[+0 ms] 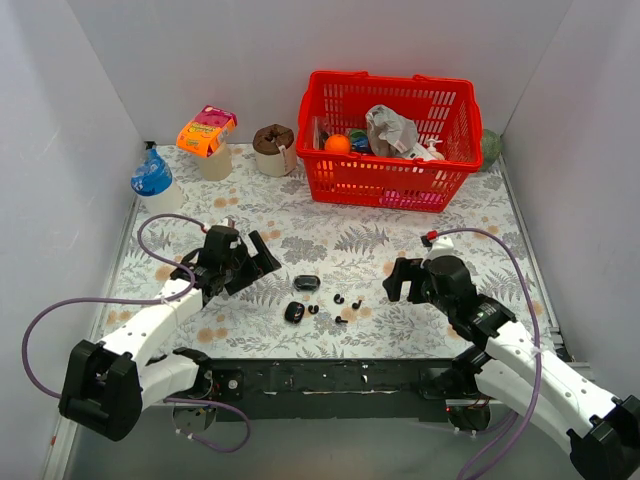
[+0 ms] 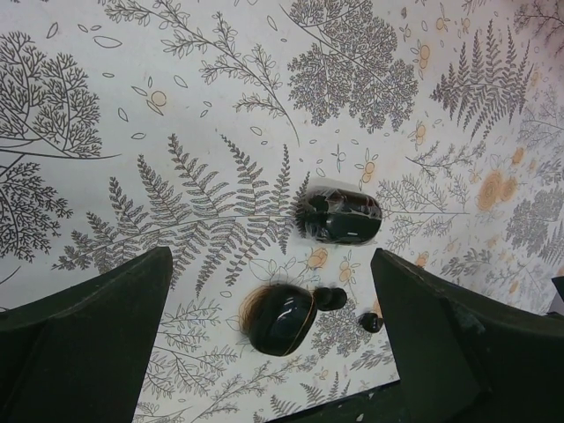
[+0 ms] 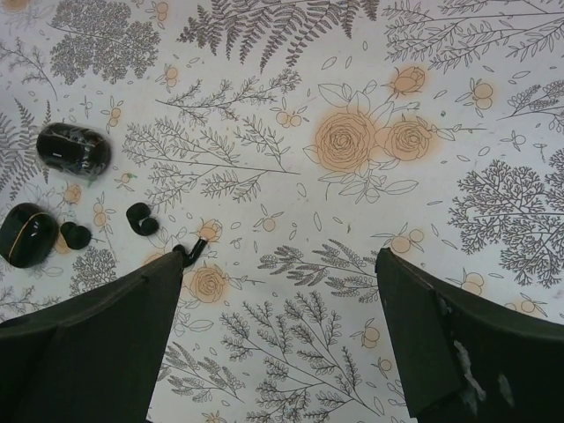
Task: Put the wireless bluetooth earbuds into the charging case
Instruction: Pick up the charging case at the center of the board.
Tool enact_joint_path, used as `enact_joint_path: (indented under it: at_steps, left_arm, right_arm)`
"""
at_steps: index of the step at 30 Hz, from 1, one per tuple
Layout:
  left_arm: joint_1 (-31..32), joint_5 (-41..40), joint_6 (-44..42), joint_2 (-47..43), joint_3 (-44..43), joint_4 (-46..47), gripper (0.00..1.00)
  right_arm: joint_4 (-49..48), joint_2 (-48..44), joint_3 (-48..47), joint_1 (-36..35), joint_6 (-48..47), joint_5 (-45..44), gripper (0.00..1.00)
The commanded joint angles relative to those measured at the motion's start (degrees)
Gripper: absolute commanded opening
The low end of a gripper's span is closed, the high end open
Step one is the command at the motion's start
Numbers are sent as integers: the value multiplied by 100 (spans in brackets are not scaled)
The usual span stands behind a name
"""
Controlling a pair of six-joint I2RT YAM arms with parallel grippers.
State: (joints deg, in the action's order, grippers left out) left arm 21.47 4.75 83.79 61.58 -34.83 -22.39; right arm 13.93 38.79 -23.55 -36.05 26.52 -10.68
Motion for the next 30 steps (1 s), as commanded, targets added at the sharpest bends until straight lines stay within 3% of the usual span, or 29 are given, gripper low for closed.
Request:
enact_joint_path:
  at_steps: [1, 5, 13, 30]
  left_arm:
    - [251, -387, -161, 47, -357, -151, 98]
    - [804, -852, -310, 117, -673, -204, 98]
    - [1903, -1538, -82, 1381, -1377, -336, 98]
    - [2335, -2005, -108, 2823, -2414, -872, 98]
  right_arm:
    - [39, 15, -378, -7, -253, 31, 98]
    - [196, 182, -606, -7, -429, 75, 98]
    - [496, 411, -906, -7, -490, 48, 97]
    - [575, 402, -941, -7, -508, 206, 96]
